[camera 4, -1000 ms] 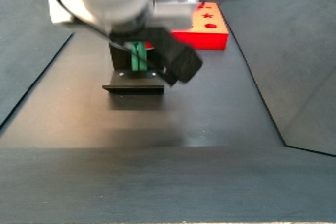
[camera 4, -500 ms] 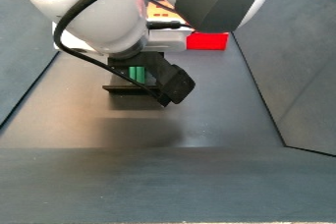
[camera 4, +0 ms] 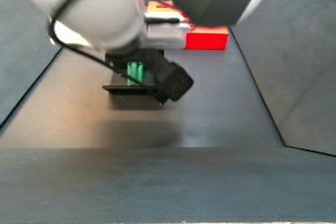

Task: Pick up the 3 prong object. Move up. Place the 3 prong object on the fixture. Regrasp the 3 prong object. Move to above the board. Insert the 3 prong object.
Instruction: Regrasp the 3 prong object.

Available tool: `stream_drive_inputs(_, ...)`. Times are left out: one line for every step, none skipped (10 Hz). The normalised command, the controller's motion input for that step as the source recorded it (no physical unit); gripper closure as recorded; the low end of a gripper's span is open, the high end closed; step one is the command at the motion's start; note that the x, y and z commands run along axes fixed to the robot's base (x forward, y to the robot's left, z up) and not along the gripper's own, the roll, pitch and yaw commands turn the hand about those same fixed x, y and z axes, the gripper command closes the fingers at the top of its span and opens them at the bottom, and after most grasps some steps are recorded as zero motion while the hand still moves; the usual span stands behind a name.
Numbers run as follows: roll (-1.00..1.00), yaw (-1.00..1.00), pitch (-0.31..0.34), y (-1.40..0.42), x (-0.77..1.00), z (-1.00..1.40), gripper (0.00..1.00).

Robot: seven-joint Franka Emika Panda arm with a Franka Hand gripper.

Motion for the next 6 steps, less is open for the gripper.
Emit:
stream_drive_inputs(-0.01, -0.07, 0.020, 0.01, -0.02, 1.00, 0.00)
stream_drive_inputs(0.02, -0.05, 0.012, 0.00, -0.02, 1.00, 0.00)
stream_drive_inputs(0.04, -0.04, 0.007, 0.00, -0.03, 1.00, 0.00)
stream_drive_inputs(0.06, -0.02, 0.004, 0.00, -0.04, 0.84, 0.00)
stream_drive_inputs(0.06, -0.01, 0.006, 0.00, -0.04, 0.66, 0.00)
stream_drive_inputs(0.07, -0.01, 0.013, 0.00, -0.04, 0.48, 0.00)
